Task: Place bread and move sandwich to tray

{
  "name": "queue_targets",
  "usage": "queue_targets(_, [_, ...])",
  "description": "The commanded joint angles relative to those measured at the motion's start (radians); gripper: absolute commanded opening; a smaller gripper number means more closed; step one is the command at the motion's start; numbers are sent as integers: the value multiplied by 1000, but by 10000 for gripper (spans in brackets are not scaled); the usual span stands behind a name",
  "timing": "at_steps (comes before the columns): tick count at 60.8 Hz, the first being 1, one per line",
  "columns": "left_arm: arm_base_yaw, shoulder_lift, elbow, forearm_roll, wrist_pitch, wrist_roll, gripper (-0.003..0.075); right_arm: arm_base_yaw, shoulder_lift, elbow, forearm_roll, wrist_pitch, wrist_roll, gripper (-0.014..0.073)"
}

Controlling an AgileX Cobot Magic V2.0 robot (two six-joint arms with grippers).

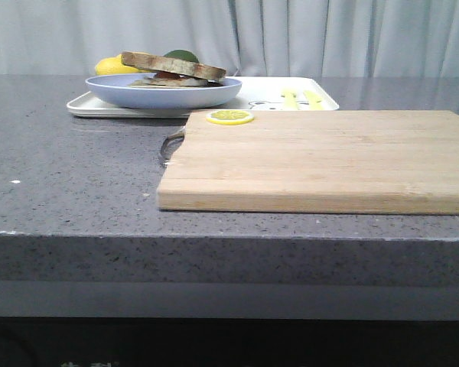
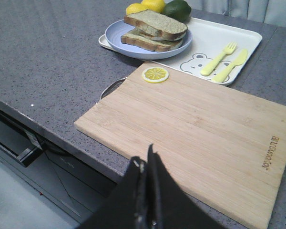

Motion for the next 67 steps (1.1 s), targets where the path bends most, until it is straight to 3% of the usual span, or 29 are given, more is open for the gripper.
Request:
queue_targets(1, [1, -22, 0, -8, -84, -1, -20, -16, -12, -6, -6, -95, -3, -69])
queue_targets(10, [1, -22, 0, -8, -84, -1, -20, -134, -84, 107, -6, -212, -3, -69])
queue_targets(28, [1, -22, 0, -8, -84, -1, -20, -351, -296, 524, 3, -619, -4, -69])
queue_targets(50, [1, -22, 0, -8, -84, -1, -20, -361, -402, 818, 10, -836, -3, -68])
queue_targets(67, [1, -21, 0, -8, -84, -1, -20, -362, -402, 820, 14, -831, -3, -68])
